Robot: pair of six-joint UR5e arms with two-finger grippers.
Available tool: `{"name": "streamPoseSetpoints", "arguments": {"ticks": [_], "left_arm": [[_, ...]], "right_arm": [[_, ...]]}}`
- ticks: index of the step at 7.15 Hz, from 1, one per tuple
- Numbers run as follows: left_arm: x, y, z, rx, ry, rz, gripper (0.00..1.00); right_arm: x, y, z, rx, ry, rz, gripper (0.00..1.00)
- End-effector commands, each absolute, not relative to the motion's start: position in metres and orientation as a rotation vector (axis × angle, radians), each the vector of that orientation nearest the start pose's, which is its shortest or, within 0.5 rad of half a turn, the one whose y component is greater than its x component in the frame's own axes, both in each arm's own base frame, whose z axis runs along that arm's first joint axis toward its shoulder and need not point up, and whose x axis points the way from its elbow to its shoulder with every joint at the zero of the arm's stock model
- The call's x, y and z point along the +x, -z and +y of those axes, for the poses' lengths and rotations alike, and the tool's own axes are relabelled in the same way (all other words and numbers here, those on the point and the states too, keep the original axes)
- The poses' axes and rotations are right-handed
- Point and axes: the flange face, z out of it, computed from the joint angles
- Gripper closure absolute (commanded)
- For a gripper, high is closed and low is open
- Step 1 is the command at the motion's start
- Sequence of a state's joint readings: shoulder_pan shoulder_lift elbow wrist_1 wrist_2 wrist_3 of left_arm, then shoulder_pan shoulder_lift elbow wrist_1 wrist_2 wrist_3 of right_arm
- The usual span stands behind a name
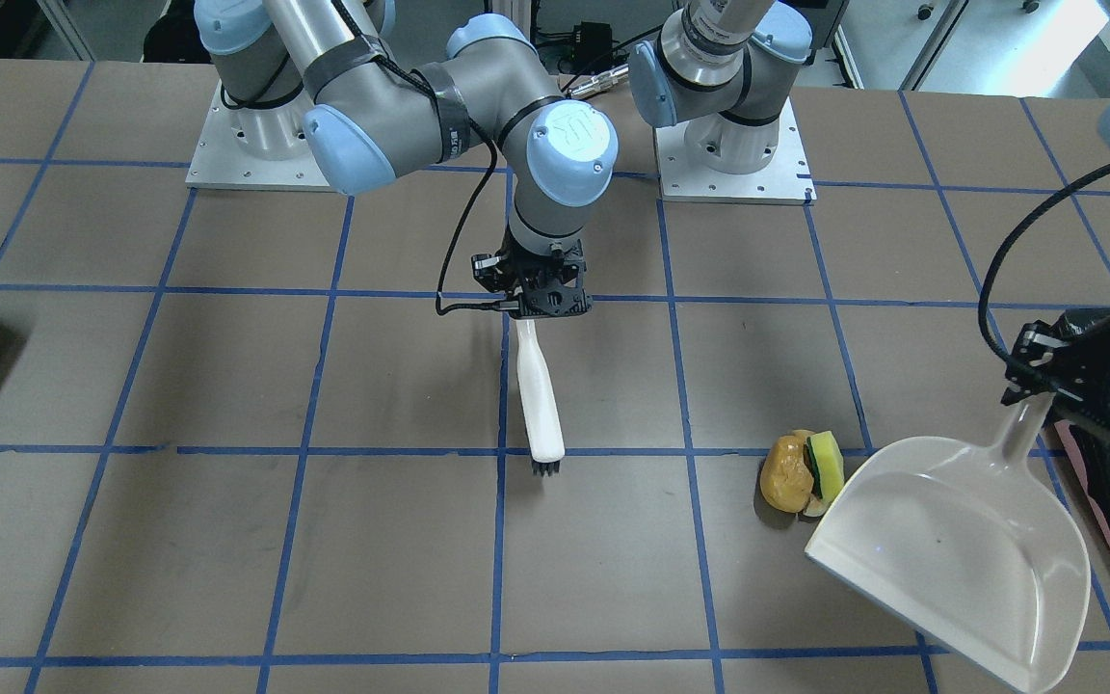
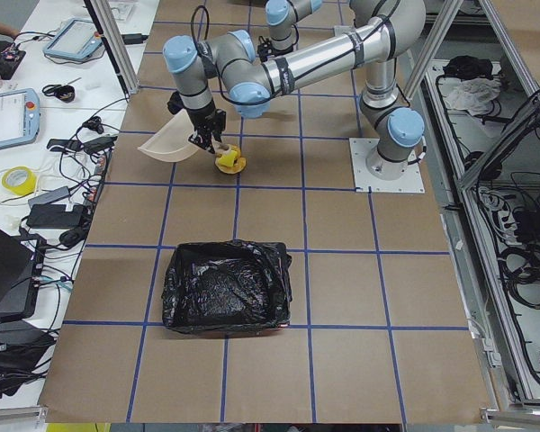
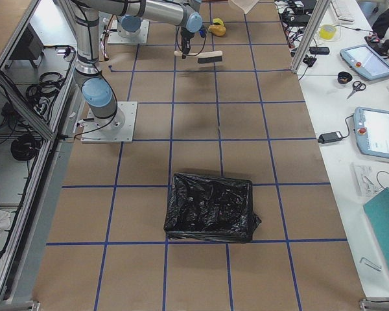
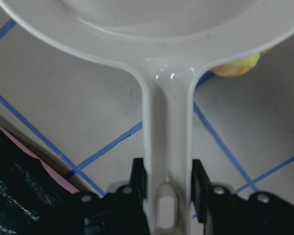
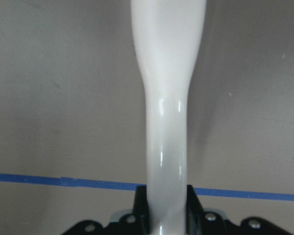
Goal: Sweep and dump trash in nearest bin
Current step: 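Carry the dustpan with the left gripper beside the trash clump while right lifts brush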
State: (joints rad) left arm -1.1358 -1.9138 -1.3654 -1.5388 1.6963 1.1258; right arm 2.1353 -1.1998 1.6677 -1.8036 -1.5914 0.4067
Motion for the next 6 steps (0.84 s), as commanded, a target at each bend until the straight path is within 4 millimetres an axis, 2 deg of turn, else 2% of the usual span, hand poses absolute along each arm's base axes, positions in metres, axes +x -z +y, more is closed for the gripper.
{"name": "streamPoseSetpoints", "arguments": {"ticks": [1,3,4,5,6], "left_arm": [[0.233,-0.380,-0.591,1.397,-0.306,2.787,1.00],[0.263,-0.355,-0.587,1.640,-0.251,2.556,1.00],[0.266,-0.341,-0.588,1.759,-0.229,2.427,1.00],[0.267,-0.325,-0.590,1.836,-0.220,2.324,1.00],[0.266,-0.303,-0.587,1.894,-0.241,2.303,1.00]], "right_arm": [[0.444,-0.286,-0.458,-0.256,-0.338,3.245,1.00],[0.459,-0.281,-0.483,-0.203,-0.309,3.245,1.00],[0.467,-0.286,-0.492,-0.198,-0.293,3.223,1.00],[0.476,-0.282,-0.498,-0.180,-0.324,3.178,1.00],[0.487,-0.280,-0.510,-0.150,-0.329,3.148,1.00]]}}
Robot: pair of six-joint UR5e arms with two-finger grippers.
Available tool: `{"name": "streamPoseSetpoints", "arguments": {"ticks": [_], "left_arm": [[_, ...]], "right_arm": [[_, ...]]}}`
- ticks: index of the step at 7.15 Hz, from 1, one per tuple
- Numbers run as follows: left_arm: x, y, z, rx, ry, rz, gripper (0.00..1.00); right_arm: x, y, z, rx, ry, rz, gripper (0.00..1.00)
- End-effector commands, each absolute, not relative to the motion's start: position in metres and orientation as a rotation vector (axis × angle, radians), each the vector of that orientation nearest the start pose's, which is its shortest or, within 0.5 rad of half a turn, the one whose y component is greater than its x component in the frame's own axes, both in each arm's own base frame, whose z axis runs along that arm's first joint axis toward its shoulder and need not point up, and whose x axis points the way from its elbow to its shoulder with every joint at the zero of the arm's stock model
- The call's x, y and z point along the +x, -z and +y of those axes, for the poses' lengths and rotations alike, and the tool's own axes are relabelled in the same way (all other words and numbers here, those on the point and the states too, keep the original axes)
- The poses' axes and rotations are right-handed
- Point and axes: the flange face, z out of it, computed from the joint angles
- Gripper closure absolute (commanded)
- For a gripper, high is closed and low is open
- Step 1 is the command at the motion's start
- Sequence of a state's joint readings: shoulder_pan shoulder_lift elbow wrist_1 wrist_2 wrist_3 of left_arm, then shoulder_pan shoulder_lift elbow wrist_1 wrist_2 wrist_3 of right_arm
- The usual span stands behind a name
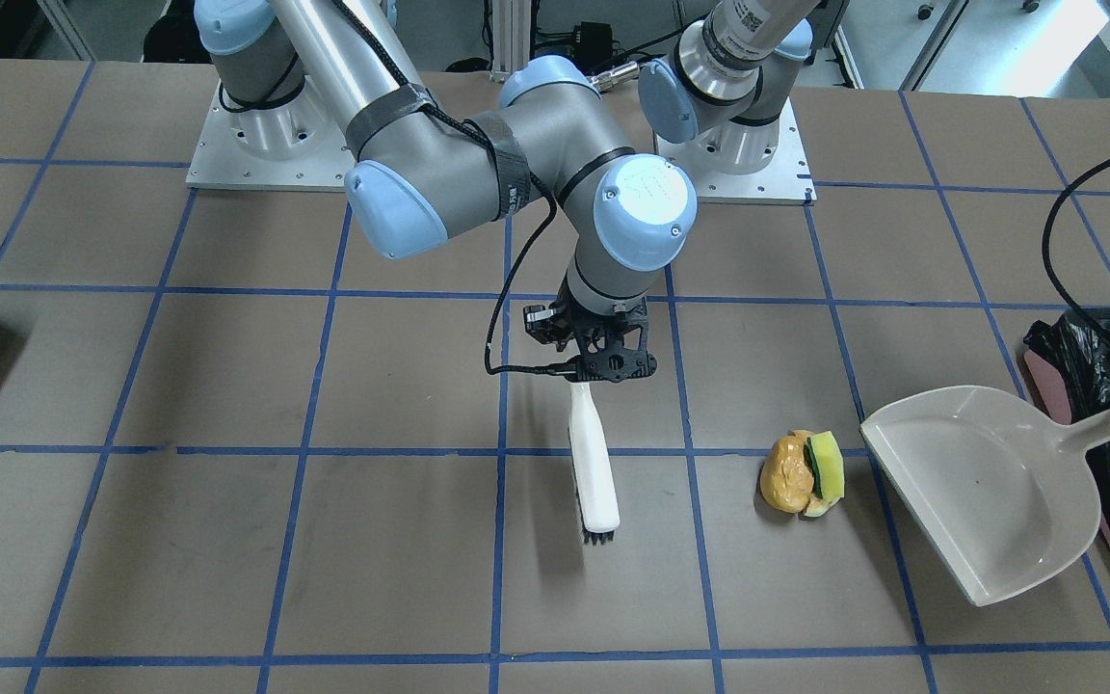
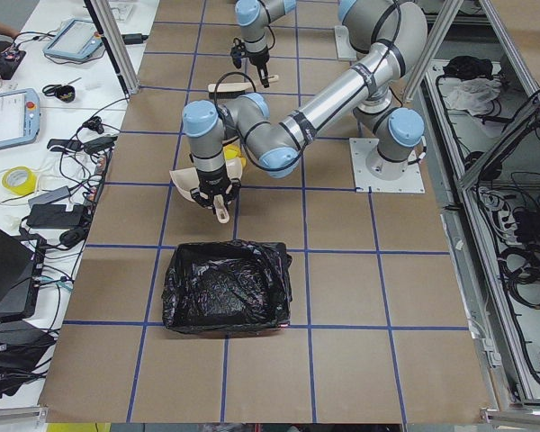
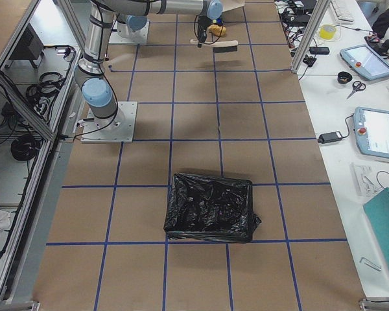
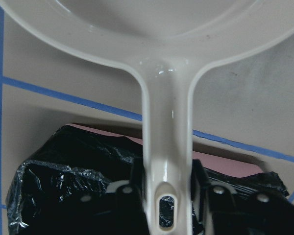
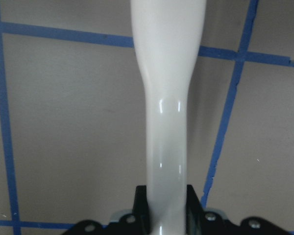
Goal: Sweep and dump trash in nearest bin
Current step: 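Sweep the trash clump with the right-held brush toward the dustpan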
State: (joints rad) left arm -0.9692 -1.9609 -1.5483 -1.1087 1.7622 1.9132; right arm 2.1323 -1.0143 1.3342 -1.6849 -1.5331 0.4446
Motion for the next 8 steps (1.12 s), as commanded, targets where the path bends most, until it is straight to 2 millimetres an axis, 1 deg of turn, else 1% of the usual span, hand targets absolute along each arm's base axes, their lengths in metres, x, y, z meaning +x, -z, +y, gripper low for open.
{"name": "streamPoseSetpoints", "arguments": {"ticks": [1,2,3,4,5,6,7,8], "left_arm": [[0.268,-0.292,-0.583,1.938,-0.332,2.262,1.00],[0.269,-0.284,-0.581,2.000,-0.368,2.222,1.00],[0.269,-0.277,-0.581,2.046,-0.377,2.200,1.00],[0.266,-0.270,-0.584,2.131,-0.394,2.137,1.00],[0.267,-0.269,-0.586,2.174,-0.394,2.087,1.00],[0.269,-0.262,-0.591,2.175,-0.382,2.059,1.00],[0.268,-0.254,-0.591,2.185,-0.386,2.062,1.00],[0.267,-0.253,-0.592,2.185,-0.385,2.062,1.00]], "right_arm": [[0.502,-0.278,-0.520,-0.101,-0.329,3.150,1.00],[0.519,-0.280,-0.525,-0.092,-0.327,3.154,1.00],[0.542,-0.277,-0.523,-0.097,-0.347,3.117,1.00],[0.558,-0.266,-0.527,-0.036,-0.377,3.085,1.00],[0.576,-0.257,-0.524,-0.034,-0.386,3.081,1.00],[0.583,-0.249,-0.523,-0.034,-0.393,3.085,1.00],[0.591,-0.248,-0.522,0.006,-0.390,3.076,1.00],[0.608,-0.243,-0.517,0.032,-0.390,3.059,1.00]]}}
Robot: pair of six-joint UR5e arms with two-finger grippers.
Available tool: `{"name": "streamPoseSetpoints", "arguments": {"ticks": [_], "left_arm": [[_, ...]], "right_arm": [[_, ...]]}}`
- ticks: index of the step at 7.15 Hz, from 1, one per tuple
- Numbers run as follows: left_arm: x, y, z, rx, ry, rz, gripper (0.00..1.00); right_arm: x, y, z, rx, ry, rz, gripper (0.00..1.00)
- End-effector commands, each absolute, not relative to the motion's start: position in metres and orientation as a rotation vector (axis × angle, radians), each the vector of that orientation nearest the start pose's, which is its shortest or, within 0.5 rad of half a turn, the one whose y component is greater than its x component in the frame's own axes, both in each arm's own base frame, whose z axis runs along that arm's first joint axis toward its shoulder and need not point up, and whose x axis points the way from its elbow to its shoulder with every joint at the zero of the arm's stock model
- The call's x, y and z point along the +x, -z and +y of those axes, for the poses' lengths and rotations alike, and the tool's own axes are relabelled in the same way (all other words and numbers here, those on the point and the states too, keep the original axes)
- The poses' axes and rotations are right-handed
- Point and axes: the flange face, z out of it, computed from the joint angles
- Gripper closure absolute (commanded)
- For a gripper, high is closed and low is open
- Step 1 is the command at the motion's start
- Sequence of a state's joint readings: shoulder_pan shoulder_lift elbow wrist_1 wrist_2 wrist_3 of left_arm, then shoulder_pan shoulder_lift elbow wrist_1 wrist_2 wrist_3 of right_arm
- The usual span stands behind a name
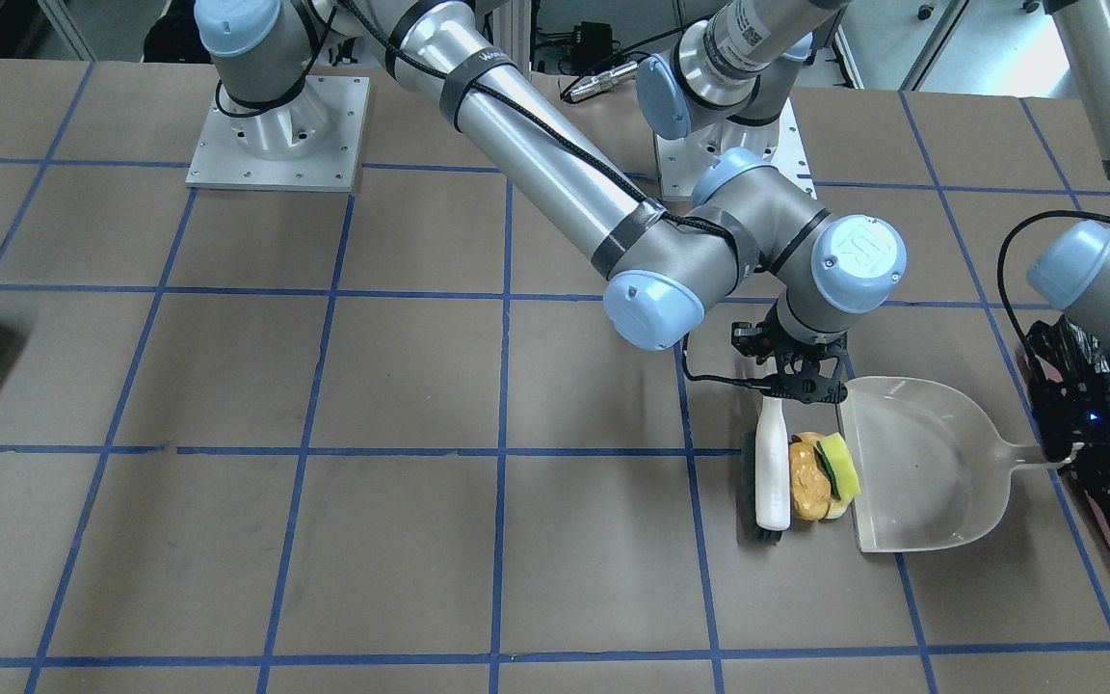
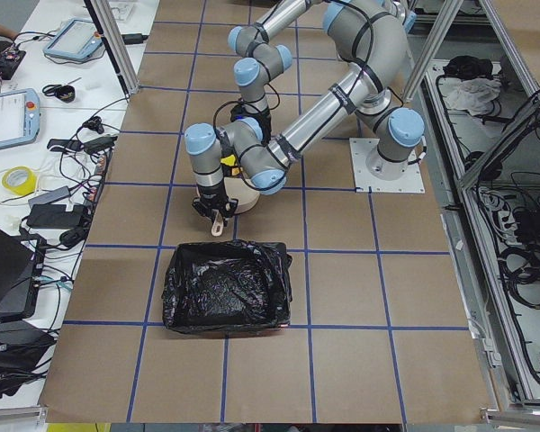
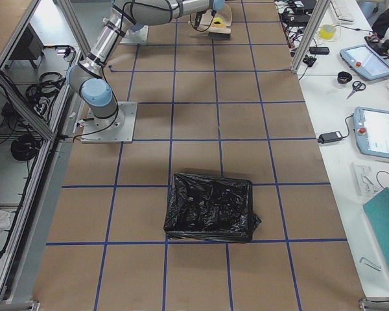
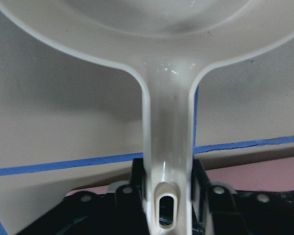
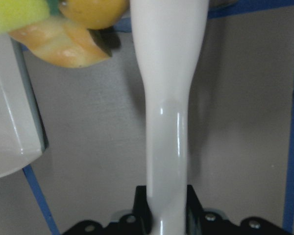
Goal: Sweep and dump trash in nearest bin
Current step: 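Push the trash into the dustpan with the brush in the right gripper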
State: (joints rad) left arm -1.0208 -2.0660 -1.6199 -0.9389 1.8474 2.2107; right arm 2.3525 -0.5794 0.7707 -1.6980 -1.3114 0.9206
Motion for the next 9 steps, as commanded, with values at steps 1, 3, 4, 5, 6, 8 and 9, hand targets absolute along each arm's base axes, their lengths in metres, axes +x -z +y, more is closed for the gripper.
{"name": "streamPoseSetpoints", "arguments": {"ticks": [1,3,4,5,6,8,9], "left_arm": [[0.245,-0.247,-0.606,-2.390,0.419,-2.206,1.00],[0.245,-0.246,-0.606,-2.390,0.417,-2.206,1.00],[0.245,-0.246,-0.606,-2.390,0.419,-2.206,1.00],[0.245,-0.247,-0.606,-2.391,0.416,-2.208,1.00],[0.246,-0.247,-0.607,-2.392,0.416,-2.209,1.00],[0.246,-0.247,-0.607,-2.390,0.416,-2.211,1.00],[0.246,-0.247,-0.607,-2.390,0.416,-2.211,1.00]], "right_arm": [[0.716,-0.229,-0.482,0.238,-0.368,2.922,1.00],[0.729,-0.243,-0.483,0.247,-0.360,2.834,1.00],[0.737,-0.245,-0.481,0.228,-0.341,2.802,1.00],[0.743,-0.246,-0.482,0.212,-0.333,2.767,1.00],[0.749,-0.243,-0.480,0.192,-0.316,2.747,1.00],[0.766,-0.242,-0.466,0.162,-0.322,2.675,1.00],[0.771,-0.243,-0.463,0.153,-0.300,2.651,1.00]]}}
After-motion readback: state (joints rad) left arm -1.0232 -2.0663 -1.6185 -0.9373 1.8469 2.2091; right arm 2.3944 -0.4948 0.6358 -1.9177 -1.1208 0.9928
